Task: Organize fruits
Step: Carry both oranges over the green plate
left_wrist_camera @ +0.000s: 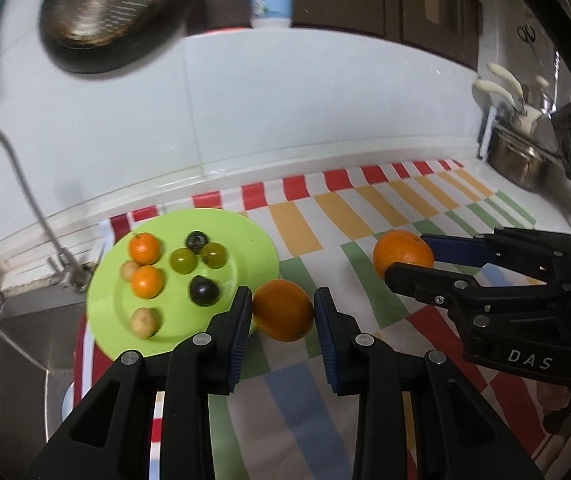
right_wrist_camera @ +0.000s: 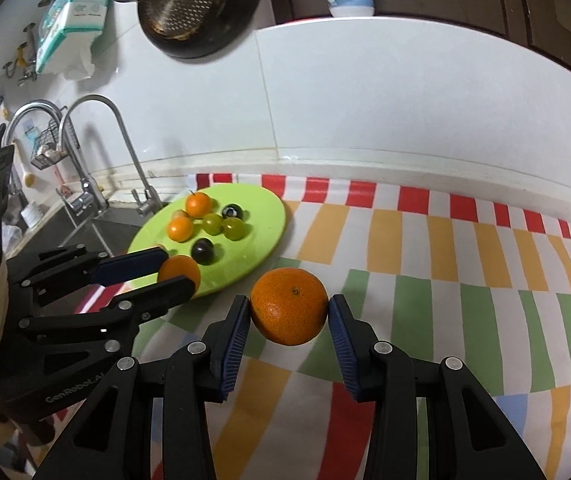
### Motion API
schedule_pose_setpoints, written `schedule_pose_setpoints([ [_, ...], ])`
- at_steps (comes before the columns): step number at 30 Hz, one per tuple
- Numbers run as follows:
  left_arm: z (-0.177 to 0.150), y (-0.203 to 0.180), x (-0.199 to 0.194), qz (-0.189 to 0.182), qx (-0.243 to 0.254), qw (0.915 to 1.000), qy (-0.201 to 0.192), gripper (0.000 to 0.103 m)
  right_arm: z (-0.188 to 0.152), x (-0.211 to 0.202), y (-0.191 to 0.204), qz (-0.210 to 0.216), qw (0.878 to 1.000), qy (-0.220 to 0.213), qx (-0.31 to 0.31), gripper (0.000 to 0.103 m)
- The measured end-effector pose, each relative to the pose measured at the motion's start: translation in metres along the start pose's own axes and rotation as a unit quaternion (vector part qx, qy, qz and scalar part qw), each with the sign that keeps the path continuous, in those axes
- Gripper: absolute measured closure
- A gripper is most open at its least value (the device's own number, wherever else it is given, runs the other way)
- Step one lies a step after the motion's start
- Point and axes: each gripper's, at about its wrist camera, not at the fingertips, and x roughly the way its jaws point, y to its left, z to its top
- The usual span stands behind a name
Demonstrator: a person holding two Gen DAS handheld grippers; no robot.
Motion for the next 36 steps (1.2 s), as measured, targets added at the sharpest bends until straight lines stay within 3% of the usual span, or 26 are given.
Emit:
schedule_pose_setpoints([
  [19, 0.003, 0.032, -0.059, 0.074, -0.041, 0.9949, -0.055, 0.071, 0.030, -0.024, 0.048, 0.033, 0.996, -0.057, -0.059, 0.061],
  [30, 0.009, 0.062, -0.049, 0.101, -0.060, 0.9918, -0.051, 0.072, 0.056, -0.002, 0.060, 0.042, 0.994, -0.065, -0.075, 0.061],
  [32, 0.011, 0.067, -0.043, 0.108, -0.060, 0.9913, -0.047, 0.078, 0.060, 0.006, 0.062, 0.043, 0.994, -0.060, -0.077, 0.061],
  [36, 0.016, 0.080, -0.027, 0.105, -0.065, 0.9916, -0.038, 0.082, 0.068, 0.028, 0.064, 0.050, 0.995, -0.044, -0.078, 0.061],
])
